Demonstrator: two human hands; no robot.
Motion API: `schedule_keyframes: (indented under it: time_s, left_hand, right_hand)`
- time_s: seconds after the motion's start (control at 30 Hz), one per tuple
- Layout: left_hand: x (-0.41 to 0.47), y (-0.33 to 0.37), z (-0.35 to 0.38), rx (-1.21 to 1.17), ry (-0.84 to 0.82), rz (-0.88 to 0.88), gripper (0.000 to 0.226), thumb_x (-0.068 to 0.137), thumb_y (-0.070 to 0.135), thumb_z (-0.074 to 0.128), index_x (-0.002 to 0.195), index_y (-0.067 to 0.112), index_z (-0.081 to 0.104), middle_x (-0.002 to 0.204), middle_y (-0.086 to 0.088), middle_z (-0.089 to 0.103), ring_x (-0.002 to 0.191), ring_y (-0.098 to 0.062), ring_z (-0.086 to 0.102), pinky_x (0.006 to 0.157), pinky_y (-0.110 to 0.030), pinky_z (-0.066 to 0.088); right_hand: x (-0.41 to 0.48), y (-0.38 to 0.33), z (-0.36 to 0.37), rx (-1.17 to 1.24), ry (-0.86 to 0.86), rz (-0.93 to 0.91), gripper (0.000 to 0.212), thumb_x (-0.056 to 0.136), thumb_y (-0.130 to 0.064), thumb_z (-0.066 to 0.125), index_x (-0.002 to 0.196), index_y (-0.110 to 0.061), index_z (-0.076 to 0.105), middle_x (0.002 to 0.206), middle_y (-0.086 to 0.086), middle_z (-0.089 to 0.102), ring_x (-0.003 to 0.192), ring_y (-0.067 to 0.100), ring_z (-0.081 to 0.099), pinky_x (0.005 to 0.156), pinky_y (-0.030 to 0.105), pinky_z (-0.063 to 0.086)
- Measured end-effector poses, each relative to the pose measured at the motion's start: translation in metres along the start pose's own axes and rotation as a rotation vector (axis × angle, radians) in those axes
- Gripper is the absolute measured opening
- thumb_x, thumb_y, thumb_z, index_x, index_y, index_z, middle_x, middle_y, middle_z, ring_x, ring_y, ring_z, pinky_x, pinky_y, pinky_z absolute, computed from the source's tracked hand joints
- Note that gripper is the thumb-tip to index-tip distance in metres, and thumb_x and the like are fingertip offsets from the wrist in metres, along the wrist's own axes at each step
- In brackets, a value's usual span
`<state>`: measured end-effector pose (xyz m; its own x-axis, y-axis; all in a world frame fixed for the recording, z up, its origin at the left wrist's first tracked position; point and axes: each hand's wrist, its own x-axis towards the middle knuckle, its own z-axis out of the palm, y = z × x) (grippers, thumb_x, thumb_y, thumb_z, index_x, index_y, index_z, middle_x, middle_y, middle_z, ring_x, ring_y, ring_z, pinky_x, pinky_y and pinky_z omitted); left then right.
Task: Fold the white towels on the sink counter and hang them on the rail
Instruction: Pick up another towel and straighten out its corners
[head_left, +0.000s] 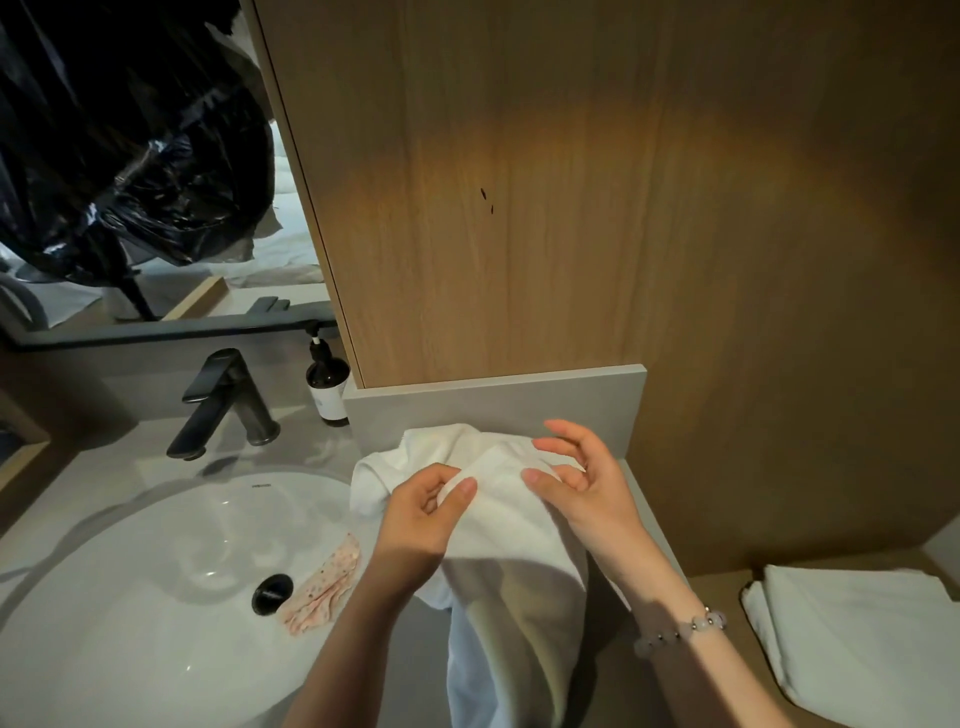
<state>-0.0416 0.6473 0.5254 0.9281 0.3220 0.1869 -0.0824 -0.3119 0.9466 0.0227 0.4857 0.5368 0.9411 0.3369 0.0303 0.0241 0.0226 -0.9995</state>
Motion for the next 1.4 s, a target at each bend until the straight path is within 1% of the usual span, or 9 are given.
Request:
schedule_keyframes:
  time_s: [0.17,0.27,0.4,0.5,0.63,0.77,1.07,1.2,1.4]
  left_hand:
    - [-0.002,-0.007,-0.018,-0.009,0.046,-0.014,0.017,0.082,0.031,0.057,0.082,0.016,0.065,0.082,0.010,0.066,0.081,-0.009,0.060,0.078,-0.024,0.048]
    - [-0.002,-0.012,-0.034,-0.037,0.083,-0.087,0.012,0.084,0.028,0.058,0.078,0.021,0.066,0.082,0.005,0.067,0.080,-0.012,0.060,0.077,-0.027,0.046]
    - [0.000,0.003,-0.046,-0.021,-0.016,-0.159,0.018,0.090,0.028,0.060,0.075,0.020,0.064,0.069,-0.005,0.050,0.061,-0.011,0.044,0.055,-0.014,0.035]
    - [0.011,0.017,-0.046,0.059,-0.033,-0.150,0.025,0.092,0.032,0.057,0.083,0.011,0.067,0.073,-0.006,0.052,0.068,-0.015,0.048,0.059,-0.020,0.037]
    - [0.018,0.029,-0.044,0.166,-0.041,-0.097,0.030,0.091,0.031,0.059,0.081,0.005,0.068,0.069,-0.001,0.061,0.060,-0.005,0.055,0.057,-0.016,0.041]
    - [0.018,0.032,-0.044,0.213,0.111,-0.031,0.027,0.094,0.020,0.054,0.068,0.021,0.063,0.064,0.007,0.060,0.055,0.006,0.053,0.054,-0.008,0.039]
    - [0.026,0.034,-0.103,0.172,0.559,-0.091,0.026,0.098,0.032,0.043,0.085,0.017,0.060,0.077,0.003,0.057,0.077,-0.017,0.053,0.065,-0.028,0.039]
    - [0.025,0.023,-0.137,0.177,0.718,-0.176,0.028,0.098,0.035,0.042,0.100,0.012,0.058,0.086,-0.002,0.057,0.093,-0.024,0.052,0.082,-0.036,0.038]
    - [0.013,0.016,-0.169,0.143,0.877,-0.288,0.027,0.098,0.035,0.042,0.107,0.015,0.058,0.100,-0.007,0.053,0.098,-0.025,0.048,0.089,-0.039,0.035]
  right_hand:
    - [0.002,0.003,-0.006,-0.292,-0.253,0.090,0.011,0.083,-0.023,0.070,0.093,-0.025,0.069,0.073,-0.012,0.061,0.072,0.006,0.057,0.064,0.015,0.043]
    - [0.004,0.008,-0.011,-0.323,-0.269,0.034,0.038,0.089,-0.022,0.064,0.051,-0.027,0.060,0.046,-0.011,0.037,0.048,0.005,0.036,0.056,0.020,0.034]
    - [0.005,0.002,-0.002,-0.289,-0.269,-0.052,0.016,0.090,-0.020,0.061,0.077,-0.015,0.067,0.060,-0.002,0.053,0.059,0.005,0.047,0.063,0.021,0.038]
    - [0.009,0.003,0.012,-0.310,-0.286,-0.122,0.006,0.088,-0.019,0.064,0.085,-0.018,0.069,0.082,0.008,0.064,0.076,0.013,0.055,0.074,0.023,0.042]
    - [0.008,0.000,0.021,-0.343,-0.304,-0.194,0.010,0.087,-0.018,0.066,0.080,-0.024,0.068,0.074,0.016,0.058,0.067,0.012,0.048,0.067,0.025,0.039]
    - [0.004,-0.002,0.024,-0.341,-0.415,-0.135,0.005,0.089,-0.027,0.063,0.084,-0.026,0.064,0.067,-0.012,0.063,0.062,0.000,0.056,0.062,0.018,0.040]
    - [0.000,0.015,0.005,-0.493,-0.494,0.038,0.073,0.062,-0.069,0.067,0.067,0.003,0.056,0.065,0.008,0.041,0.061,0.020,0.043,0.059,0.029,0.028]
    - [0.006,0.011,-0.009,-0.497,-0.455,0.066,0.042,0.080,-0.044,0.068,0.059,-0.011,0.053,0.052,-0.004,0.041,0.050,0.006,0.043,0.053,0.018,0.032]
    - [0.016,0.005,-0.033,-0.435,-0.323,0.002,0.053,0.082,-0.032,0.068,0.046,-0.020,0.032,0.044,-0.009,0.025,0.043,0.005,0.025,0.048,0.013,0.028]
